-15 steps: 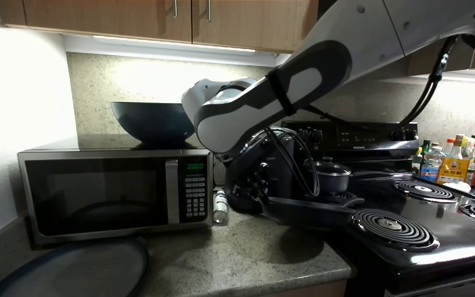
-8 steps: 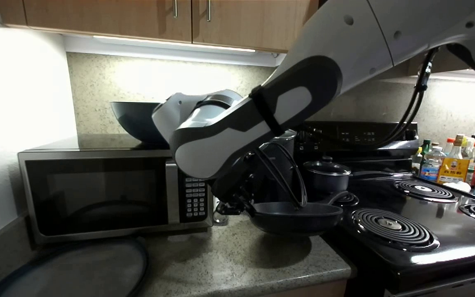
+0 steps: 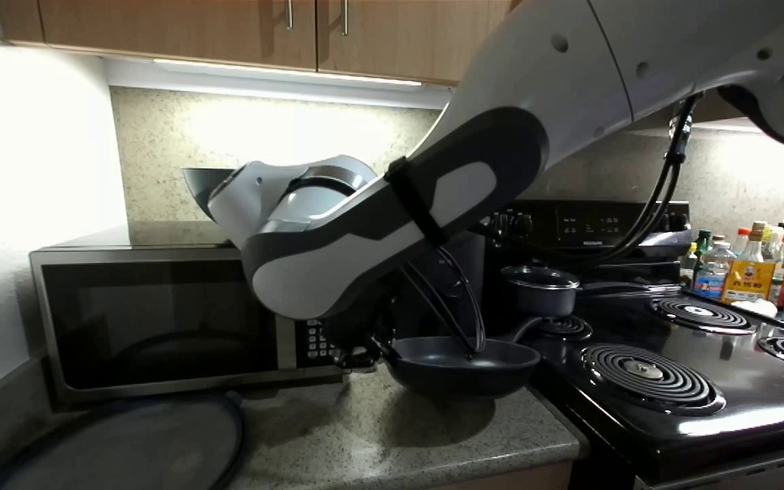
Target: Uncover the pan
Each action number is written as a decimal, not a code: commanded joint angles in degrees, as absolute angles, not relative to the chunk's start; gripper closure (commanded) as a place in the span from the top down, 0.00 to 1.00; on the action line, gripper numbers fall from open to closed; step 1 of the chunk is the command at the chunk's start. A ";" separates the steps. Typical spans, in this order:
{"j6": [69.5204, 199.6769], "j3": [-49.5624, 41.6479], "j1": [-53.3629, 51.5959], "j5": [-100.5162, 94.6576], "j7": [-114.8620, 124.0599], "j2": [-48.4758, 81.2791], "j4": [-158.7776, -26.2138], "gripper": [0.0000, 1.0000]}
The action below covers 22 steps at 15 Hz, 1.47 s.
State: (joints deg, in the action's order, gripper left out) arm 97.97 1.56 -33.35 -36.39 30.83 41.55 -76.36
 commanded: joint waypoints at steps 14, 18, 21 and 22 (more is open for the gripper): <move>102.05 2.71 -33.12 -33.46 33.52 49.82 -69.38 0.05; 101.30 3.51 -32.31 -31.83 33.11 51.86 -66.55 0.05; 99.45 3.49 -32.48 -31.57 31.66 53.34 -64.96 0.33; 99.07 3.42 -32.61 -31.68 31.63 53.55 -64.76 0.34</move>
State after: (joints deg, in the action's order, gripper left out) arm 100.52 2.88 -33.05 -32.33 34.72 51.52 -67.30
